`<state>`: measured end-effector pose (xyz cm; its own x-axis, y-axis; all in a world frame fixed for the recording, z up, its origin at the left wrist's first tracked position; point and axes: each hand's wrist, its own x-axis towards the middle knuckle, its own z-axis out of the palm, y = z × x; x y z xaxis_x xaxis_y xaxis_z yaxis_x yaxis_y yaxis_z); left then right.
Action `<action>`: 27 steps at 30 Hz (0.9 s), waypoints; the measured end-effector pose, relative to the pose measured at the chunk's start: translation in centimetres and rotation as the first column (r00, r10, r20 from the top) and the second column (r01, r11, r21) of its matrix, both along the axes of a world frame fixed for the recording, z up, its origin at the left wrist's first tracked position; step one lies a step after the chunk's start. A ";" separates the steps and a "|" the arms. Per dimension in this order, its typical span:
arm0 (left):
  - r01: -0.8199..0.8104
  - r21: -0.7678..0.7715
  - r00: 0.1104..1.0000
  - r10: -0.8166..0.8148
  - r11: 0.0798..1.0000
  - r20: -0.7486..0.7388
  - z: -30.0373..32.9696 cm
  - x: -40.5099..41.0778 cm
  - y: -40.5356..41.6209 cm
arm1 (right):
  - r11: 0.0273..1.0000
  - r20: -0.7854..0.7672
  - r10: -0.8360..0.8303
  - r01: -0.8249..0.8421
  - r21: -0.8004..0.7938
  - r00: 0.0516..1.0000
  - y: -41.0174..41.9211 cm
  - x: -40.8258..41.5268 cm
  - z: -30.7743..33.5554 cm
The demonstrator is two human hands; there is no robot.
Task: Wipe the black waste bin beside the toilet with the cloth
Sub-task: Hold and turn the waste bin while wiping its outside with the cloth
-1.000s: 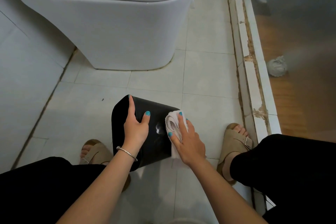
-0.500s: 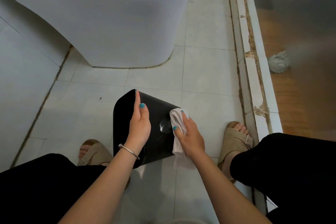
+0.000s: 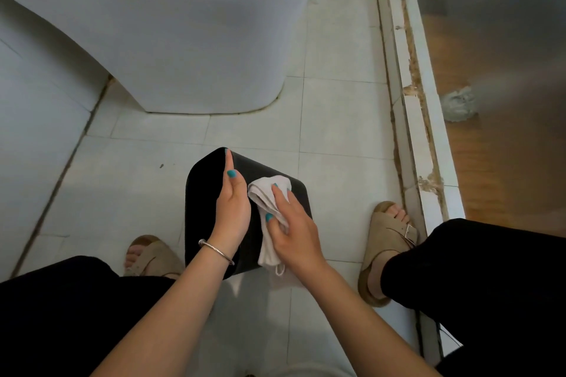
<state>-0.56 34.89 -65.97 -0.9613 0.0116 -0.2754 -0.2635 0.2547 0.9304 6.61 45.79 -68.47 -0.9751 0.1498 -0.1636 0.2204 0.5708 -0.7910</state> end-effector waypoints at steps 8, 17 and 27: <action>-0.038 0.075 0.993 0.029 0.996 0.113 -0.1 -0.5 0.4 | 1.000 -0.023 -0.002 0.002 0.029 1.000 -2.3 0.9 1.8; 0.013 -0.039 0.999 -0.012 0.999 0.048 0.8 0.0 -0.7 | 0.987 0.071 0.009 -0.020 0.161 0.997 -1.9 0.3 0.5; 0.021 -0.013 0.997 -0.020 1.000 0.073 0.5 -0.4 -1.7 | 0.969 0.238 -0.117 0.058 0.241 0.964 1.7 -1.0 -3.5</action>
